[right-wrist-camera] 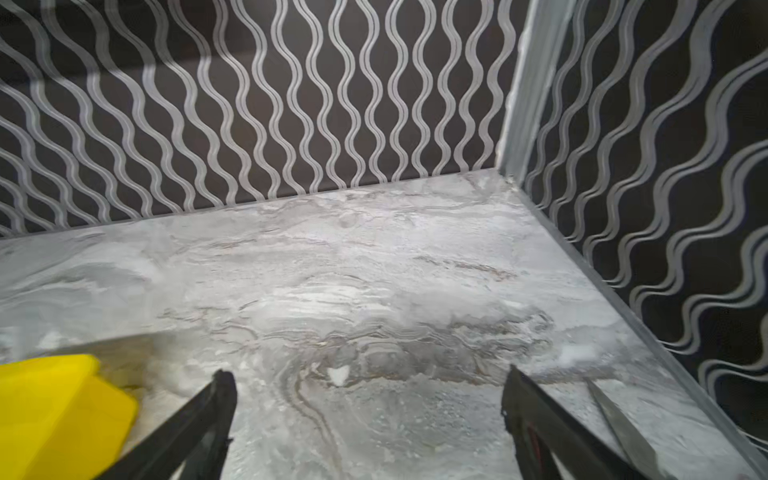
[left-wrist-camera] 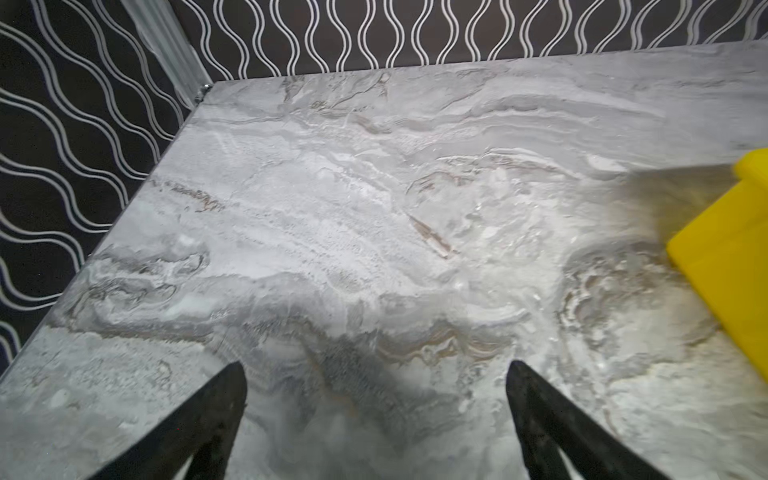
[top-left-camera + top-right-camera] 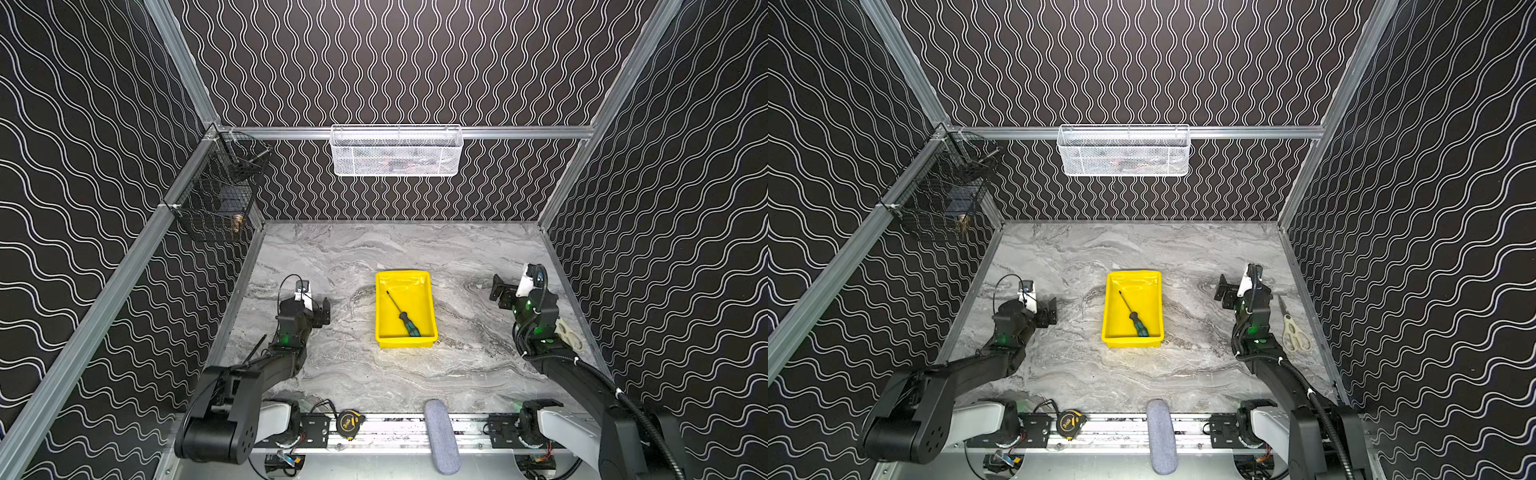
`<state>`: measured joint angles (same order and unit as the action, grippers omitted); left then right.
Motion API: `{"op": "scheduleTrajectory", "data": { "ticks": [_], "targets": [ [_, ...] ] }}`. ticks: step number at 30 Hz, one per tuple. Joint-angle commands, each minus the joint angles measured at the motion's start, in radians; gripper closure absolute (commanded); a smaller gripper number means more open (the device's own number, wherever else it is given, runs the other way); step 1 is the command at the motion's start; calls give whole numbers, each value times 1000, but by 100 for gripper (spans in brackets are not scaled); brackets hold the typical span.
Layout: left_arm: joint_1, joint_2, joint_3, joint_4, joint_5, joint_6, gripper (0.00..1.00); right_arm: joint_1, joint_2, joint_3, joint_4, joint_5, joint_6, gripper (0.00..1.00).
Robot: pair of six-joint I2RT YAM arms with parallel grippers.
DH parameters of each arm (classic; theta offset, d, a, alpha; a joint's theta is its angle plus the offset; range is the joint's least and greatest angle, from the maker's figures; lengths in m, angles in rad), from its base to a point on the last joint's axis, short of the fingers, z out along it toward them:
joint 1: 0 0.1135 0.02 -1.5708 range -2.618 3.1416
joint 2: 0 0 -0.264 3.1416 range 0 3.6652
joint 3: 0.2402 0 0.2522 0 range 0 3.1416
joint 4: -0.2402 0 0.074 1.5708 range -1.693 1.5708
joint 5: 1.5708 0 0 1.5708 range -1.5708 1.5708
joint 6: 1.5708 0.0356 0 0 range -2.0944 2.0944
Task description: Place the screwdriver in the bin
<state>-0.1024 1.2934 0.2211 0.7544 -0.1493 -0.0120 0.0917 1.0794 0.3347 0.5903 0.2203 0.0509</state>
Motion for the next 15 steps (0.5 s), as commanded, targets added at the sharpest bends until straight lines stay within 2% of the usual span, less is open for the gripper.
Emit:
{"op": "scheduleTrajectory", "data": {
  "ticks": [1, 3, 6, 9, 11, 13, 15],
  "targets": [
    [3, 55, -24, 275, -74, 33, 1, -2, 30, -88, 297, 94, -42, 1],
    [4, 97, -22, 326, -93, 40, 1, -3, 74, -134, 446, 100, -55, 1],
    [9, 204, 6, 397, -96, 49, 1, -6, 145, -152, 541, 84, -83, 1],
    [13, 316, 24, 474, -70, 50, 1, -7, 198, -145, 568, 73, -121, 1],
    [16, 378, 21, 540, -80, 51, 1, -10, 210, -124, 509, 74, -102, 1],
    [18, 361, 28, 491, -68, 46, 1, -21, 229, -112, 482, 36, -99, 1],
    [21, 371, 47, 475, -41, 58, 1, -26, 266, -121, 527, -10, -115, 1]
  ]
}}
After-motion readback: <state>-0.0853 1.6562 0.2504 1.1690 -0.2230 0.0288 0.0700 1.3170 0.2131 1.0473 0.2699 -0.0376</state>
